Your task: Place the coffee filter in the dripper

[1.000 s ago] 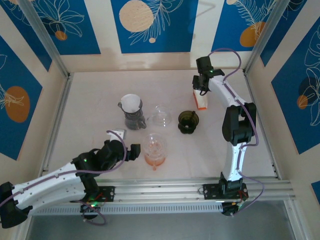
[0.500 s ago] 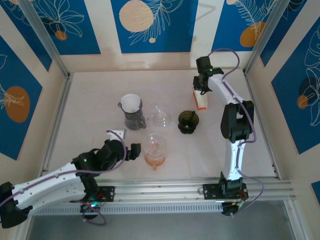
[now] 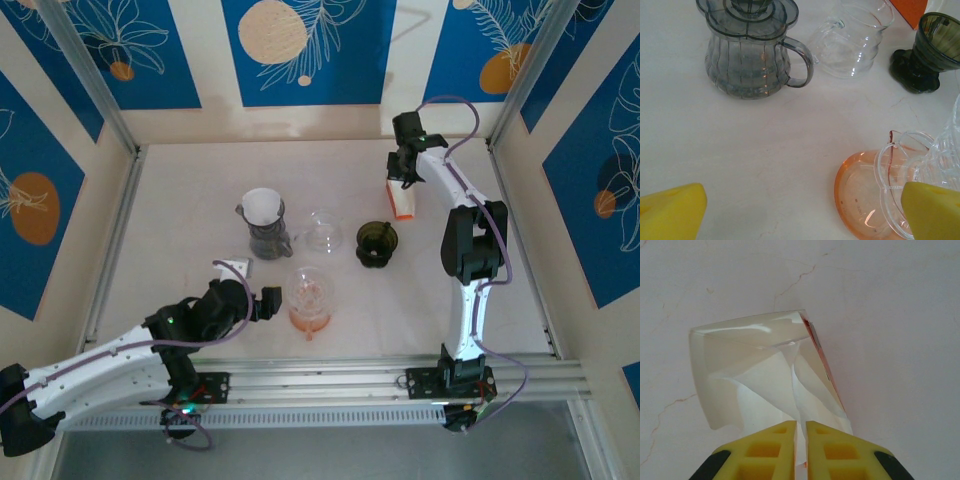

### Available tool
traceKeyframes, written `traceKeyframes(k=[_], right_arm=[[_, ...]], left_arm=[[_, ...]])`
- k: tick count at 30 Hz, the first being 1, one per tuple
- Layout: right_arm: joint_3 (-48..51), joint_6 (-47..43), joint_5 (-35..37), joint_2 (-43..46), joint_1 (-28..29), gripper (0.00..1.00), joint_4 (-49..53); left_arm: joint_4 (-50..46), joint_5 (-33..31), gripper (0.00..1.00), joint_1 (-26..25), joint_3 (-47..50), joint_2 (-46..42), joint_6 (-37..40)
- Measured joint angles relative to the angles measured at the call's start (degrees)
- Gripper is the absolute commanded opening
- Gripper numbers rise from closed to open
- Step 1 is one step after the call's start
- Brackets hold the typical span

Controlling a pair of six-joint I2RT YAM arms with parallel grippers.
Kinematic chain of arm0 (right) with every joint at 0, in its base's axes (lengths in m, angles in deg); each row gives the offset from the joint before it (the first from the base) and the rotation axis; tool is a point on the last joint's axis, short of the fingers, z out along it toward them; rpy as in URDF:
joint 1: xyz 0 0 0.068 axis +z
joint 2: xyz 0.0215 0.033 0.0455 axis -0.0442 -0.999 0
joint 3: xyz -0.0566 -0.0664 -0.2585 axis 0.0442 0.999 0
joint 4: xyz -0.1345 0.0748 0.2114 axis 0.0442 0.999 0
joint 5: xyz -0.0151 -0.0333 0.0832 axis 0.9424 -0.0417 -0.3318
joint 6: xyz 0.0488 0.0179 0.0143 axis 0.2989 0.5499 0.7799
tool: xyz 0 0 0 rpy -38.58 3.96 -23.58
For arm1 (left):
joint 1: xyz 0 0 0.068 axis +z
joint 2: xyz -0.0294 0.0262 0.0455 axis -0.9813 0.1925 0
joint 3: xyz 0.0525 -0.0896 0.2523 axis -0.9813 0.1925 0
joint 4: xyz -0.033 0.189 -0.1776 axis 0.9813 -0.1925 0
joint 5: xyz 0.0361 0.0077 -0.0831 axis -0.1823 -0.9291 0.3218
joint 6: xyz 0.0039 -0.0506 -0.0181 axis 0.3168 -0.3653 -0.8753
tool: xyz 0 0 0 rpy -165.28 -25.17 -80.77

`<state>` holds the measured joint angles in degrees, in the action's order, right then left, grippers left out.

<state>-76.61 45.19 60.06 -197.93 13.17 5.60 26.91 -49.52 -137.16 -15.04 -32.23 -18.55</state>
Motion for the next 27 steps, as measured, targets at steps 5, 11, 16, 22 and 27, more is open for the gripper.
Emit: traceKeyframes(k=[5, 11, 16, 22, 27], right_arm=[[0.0, -0.2, 0.4, -0.6, 0.0, 0.23, 0.1], [0.0, -0.4, 0.8, -1.6, 0.0, 0.17, 0.4], [-0.4, -0.8, 1.2, -1.7, 0.0, 0.05, 0.4], [-1.0, -1.0, 1.7, -1.7, 0.0, 0.0, 0.3], [-1.0, -1.0, 2.3, -1.7, 0.0, 0.0, 0.3]], left_arm=[[0.0, 0.0, 1.0, 0.0, 0.0, 0.0, 0.0], [0.0, 0.0, 1.0, 0.0, 0.0, 0.0, 0.0], [0.0, 0.0, 1.0, 0.0, 0.0, 0.0, 0.0], [0.0, 0.0, 1.0, 0.0, 0.0, 0.0, 0.0], [0.0, 0.0, 1.0, 0.0, 0.0, 0.0, 0.0]])
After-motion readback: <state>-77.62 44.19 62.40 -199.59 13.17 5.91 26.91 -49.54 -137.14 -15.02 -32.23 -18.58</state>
